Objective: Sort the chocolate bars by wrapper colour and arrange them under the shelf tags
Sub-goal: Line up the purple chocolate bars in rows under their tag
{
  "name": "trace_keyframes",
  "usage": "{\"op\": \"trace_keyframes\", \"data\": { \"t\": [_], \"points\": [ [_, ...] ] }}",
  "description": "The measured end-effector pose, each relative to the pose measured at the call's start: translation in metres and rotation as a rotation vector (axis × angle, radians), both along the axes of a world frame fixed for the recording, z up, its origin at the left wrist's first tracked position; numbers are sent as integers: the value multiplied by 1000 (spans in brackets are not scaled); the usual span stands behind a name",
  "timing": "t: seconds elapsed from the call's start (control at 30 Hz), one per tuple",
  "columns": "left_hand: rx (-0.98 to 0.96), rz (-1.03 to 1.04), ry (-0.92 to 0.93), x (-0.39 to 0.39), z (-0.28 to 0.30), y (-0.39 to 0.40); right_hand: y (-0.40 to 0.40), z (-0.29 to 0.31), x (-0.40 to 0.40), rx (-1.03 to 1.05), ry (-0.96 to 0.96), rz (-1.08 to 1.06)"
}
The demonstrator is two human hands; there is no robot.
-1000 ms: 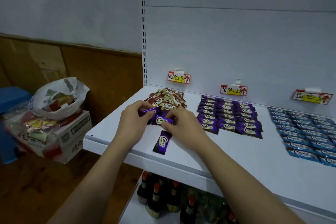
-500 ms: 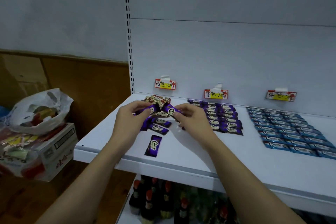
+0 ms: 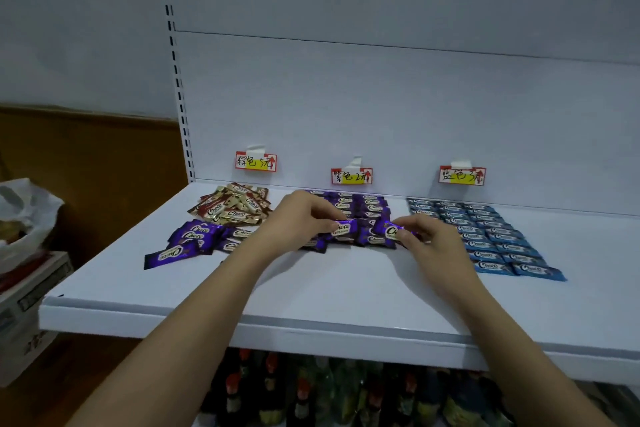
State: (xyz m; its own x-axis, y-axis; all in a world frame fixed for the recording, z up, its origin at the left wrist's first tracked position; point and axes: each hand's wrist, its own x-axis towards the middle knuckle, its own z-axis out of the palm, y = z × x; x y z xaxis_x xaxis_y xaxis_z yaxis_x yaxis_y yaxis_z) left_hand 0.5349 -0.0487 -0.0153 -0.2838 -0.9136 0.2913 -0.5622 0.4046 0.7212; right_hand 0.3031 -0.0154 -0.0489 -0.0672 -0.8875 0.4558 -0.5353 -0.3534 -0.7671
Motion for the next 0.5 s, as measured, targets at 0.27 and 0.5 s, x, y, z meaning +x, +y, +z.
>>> {"op": "trace_keyframes", "data": {
  "t": [0.27,0.5],
  "points": [
    [-39,-13,-79,2,-29,-11,-8,-9,0,29,100,10],
    [-146,-54,-189,7,-32,-12,-9,-9,2,56,105,29]
  ]
}}
